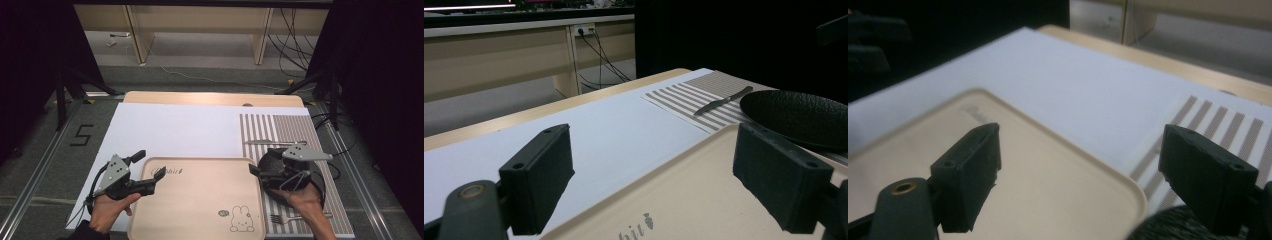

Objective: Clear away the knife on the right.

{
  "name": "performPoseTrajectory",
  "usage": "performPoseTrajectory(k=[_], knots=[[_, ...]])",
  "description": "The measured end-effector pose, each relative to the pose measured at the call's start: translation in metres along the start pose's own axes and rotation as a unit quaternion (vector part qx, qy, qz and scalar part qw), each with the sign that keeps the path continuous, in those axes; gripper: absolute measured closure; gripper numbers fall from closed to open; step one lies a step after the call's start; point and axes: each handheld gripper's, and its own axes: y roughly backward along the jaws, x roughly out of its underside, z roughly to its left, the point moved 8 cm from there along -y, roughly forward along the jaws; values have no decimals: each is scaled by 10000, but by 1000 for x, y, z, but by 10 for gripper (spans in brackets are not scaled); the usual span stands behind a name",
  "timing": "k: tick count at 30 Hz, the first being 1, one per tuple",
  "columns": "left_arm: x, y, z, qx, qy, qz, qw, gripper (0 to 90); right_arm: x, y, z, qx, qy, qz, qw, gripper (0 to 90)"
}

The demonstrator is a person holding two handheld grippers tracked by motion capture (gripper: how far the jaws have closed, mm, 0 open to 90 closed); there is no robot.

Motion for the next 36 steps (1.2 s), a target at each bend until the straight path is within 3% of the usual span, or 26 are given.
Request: performPoseTrajectory(k=[1,2,3,9,10,11,15,19,20,25,29,30,31,35,36], knots=[[1,0,0,2,-13,13,10000,159,0,-1,-10,4,112,318,9994,181],[1,0,0,2,-13,13,10000,160,0,-1,-10,4,112,318,9994,181],[0,0,1,-5,3,-1,10000,160,-2,-2,-21,51,190,559,9982,182],[1,-1,1,7,-15,20,10000,160,-10,-10,-56,126,290,1150,9929,182],[1,-1,1,7,-15,20,10000,159,-10,-10,-56,126,290,1150,9929,182],[1,-1,1,6,-25,31,10000,159,-10,-15,-70,181,334,1394,9895,182],[1,-1,1,-9,-27,38,10000,159,-10,-26,-94,353,490,1775,9823,184],[2,-1,1,-6,-46,50,10000,159,-11,-34,-109,388,445,1926,9795,184],[1,-1,1,-8,-43,48,10000,159,-10,-39,-117,399,432,2063,9767,183],[1,-1,0,2,-35,52,10000,159,-5,-50,-133,407,418,2391,9692,183],[2,-1,-1,3,-36,57,10000,159,0,-59,-144,435,430,2701,9609,182],[2,-1,-1,3,-36,57,10000,159,0,-59,-144,435,430,2701,9609,182],[2,-1,0,4,-41,59,10000,160,1,-62,-151,456,416,2797,9581,183],[2,-1,-1,4,-39,60,10000,160,3,-69,-162,490,427,2995,9519,183],[2,-1,-1,6,-39,61,10000,159,4,-71,-165,531,447,3080,9489,183]])
